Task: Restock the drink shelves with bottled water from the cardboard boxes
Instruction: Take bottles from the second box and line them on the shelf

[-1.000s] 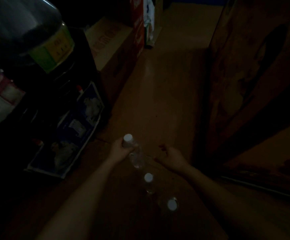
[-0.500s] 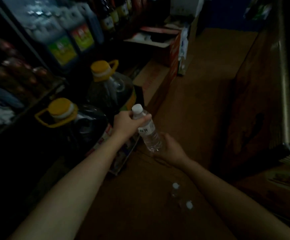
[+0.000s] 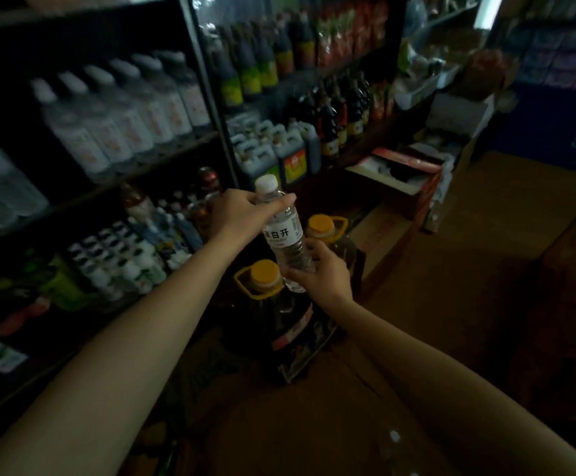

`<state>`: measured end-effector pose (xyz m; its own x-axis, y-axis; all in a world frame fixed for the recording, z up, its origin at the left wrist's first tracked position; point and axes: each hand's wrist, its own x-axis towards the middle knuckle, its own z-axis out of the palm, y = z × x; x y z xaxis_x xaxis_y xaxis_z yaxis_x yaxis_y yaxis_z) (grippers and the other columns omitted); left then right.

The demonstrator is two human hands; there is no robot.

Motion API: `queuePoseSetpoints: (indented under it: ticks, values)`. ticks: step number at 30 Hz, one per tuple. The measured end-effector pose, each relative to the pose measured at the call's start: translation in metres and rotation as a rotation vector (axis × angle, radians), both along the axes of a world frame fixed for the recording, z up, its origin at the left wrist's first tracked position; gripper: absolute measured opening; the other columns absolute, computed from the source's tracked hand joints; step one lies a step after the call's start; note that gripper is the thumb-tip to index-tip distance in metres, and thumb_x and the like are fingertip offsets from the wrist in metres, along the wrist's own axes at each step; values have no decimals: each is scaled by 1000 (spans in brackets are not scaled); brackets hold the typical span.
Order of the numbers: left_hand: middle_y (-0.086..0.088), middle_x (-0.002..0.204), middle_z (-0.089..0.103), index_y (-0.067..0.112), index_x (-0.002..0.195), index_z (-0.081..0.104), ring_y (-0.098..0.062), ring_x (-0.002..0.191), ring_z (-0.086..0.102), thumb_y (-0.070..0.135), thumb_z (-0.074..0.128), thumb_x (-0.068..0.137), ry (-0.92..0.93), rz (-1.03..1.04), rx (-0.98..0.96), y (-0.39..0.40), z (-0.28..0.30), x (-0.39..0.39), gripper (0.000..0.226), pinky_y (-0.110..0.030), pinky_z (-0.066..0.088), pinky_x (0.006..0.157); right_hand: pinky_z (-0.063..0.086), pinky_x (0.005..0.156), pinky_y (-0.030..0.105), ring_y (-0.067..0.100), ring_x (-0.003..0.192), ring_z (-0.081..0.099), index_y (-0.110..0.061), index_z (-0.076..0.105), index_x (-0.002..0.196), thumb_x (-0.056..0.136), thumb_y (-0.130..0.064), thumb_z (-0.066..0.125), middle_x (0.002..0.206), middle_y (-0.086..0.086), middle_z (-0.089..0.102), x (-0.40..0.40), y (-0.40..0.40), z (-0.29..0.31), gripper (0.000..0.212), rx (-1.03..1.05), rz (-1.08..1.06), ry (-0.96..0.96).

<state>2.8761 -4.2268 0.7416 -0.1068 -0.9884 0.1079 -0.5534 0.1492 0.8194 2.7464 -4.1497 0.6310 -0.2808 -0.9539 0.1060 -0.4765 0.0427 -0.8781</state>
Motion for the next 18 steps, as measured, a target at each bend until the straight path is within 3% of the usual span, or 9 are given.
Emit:
queuePoseSetpoints:
  ticks: [3, 7, 11, 16, 18]
  values:
    - [3, 66, 69, 20, 70, 73, -12, 67, 66, 73, 69, 59, -23, 82, -49, -6, 26, 51, 54, -29, 45, 58, 56, 82, 40, 9, 96, 64, -36, 52, 121, 68, -51, 78, 109, -11, 65, 52, -21, 24, 61, -41, 25, -22]
    - [11, 97, 69, 27, 102, 72, -9, 90, 65, 75, 65, 62, -18, 114, -63, -14, 47, 113, 63, -31, 53, 73, 55, 83, 41, 12, 96, 65, -35, 54, 123, 68, -48, 79, 108, -11, 66, 117, -49, 45, 61, -86, 86, -92]
    - [12, 100, 67, 33, 103, 65, -7, 91, 63, 60, 74, 68, 71, 97, -73, -26, 57, 165, 45, -26, 51, 75, 53, 81, 31, 13, 98, 65, -25, 57, 127, 73, -42, 79, 109, -7, 68, 168, -81, 65, 60, -102, 186, -91]
    - [13, 97, 64, 28, 114, 63, -5, 88, 61, 63, 67, 72, 54, 200, -86, -72, 71, 222, 54, -23, 49, 69, 54, 82, 35, 14, 97, 66, -28, 61, 123, 71, -46, 77, 108, -5, 71, 214, -142, 79, 57, -126, 325, -27]
    - [12, 92, 64, 24, 109, 65, -5, 86, 61, 62, 63, 77, 39, 249, -87, -97, 77, 242, 50, -25, 51, 70, 55, 82, 34, 13, 96, 67, -26, 62, 123, 72, -46, 76, 108, -5, 71, 231, -173, 82, 57, -144, 383, 22]
